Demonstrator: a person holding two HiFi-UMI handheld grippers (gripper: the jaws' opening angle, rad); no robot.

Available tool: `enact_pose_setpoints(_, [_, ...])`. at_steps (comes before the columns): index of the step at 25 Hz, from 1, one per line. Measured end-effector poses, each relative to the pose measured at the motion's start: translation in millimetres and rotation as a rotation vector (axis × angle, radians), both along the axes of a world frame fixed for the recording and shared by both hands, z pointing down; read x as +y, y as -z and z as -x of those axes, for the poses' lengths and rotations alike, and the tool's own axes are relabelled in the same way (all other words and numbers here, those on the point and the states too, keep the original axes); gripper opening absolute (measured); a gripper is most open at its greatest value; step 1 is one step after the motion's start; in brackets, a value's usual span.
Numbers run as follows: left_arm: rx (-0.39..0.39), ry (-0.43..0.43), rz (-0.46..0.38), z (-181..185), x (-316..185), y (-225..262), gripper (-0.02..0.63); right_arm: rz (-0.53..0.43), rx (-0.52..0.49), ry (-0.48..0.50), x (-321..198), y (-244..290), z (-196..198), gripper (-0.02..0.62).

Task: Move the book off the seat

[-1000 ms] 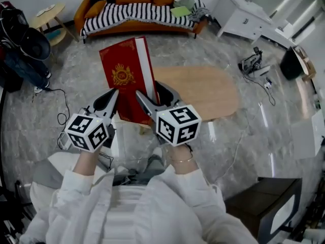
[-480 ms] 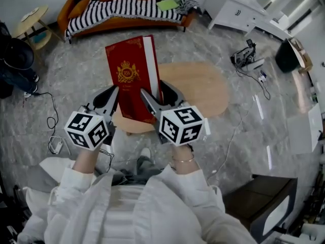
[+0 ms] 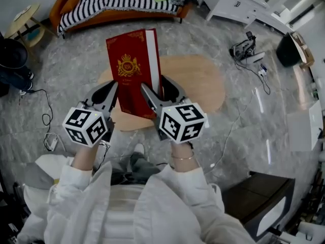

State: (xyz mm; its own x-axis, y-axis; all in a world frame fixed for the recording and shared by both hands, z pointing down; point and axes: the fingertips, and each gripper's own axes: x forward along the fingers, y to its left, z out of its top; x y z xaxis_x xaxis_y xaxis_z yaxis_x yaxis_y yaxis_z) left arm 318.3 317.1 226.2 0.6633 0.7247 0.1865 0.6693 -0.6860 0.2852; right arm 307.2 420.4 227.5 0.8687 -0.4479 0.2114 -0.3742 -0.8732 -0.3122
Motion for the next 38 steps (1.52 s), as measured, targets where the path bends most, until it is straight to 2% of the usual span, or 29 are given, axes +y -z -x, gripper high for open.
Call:
enact_pose_setpoints(7, [-0.035, -0.014, -0.018, -6.5, 16.3, -13.5, 0.005, -0.021, -0.029, -0.029, 20.5, -14.5, -7.0, 0.268])
enact_pose_setpoints(15, [-0.074, -0.053, -0.019, -21.5, 4.4, -35.3, 0.005, -0.037, -0.07, -0.075, 7.2, -42.0, -16.8, 0.268])
enact_pose_setpoints(24, [-0.147, -0.108, -0.021, -55.8, -1.8, -56.3, 0.005, -0.045, -0.141, -0.13, 0.5, -65.6, -39.5, 0.267])
enact_pose_setpoints(38, [-0.222, -0.124, -0.019, -75.9, -13.2, -124.4, 0.005, -0.084, -0.187, -0.192, -9.0, -123.6, -62.9, 0.267])
